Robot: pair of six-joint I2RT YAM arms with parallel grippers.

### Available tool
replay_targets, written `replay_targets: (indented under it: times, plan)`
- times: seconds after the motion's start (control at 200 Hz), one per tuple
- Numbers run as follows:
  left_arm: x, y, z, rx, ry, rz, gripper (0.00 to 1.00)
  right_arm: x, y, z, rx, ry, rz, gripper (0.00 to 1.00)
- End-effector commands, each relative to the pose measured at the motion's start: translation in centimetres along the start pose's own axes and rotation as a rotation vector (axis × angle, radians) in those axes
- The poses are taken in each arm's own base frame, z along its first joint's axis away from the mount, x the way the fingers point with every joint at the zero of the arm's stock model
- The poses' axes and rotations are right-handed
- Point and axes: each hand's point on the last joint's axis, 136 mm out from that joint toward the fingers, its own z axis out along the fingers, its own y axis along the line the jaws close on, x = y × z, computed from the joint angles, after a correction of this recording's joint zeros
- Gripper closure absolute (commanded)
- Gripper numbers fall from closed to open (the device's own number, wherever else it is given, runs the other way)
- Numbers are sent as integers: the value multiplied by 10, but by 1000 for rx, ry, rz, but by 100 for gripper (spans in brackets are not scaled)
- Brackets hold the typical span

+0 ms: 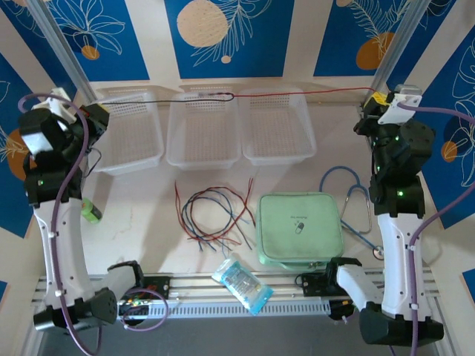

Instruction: Untangle the cables

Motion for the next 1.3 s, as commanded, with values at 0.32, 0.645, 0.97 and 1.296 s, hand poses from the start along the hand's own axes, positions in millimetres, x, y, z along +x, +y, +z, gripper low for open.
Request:
replay_targets:
  times: [0.32,0.645,0.97,1.296]
  plan:
    - [-47,20,-43,-142,-320,-5,100,1,-48,-12,178,3,26,100]
    - [-49,25,-47,-138,-351,-35,100,6,-64,-19,234,3,12,100]
    - [-7,-32,-9,198,-68,24,89,-6,0,-18,-80,24,86,100]
    - [55,-60,1,351,-9,299,63,-73,59,-39,-269,-84,-22,100]
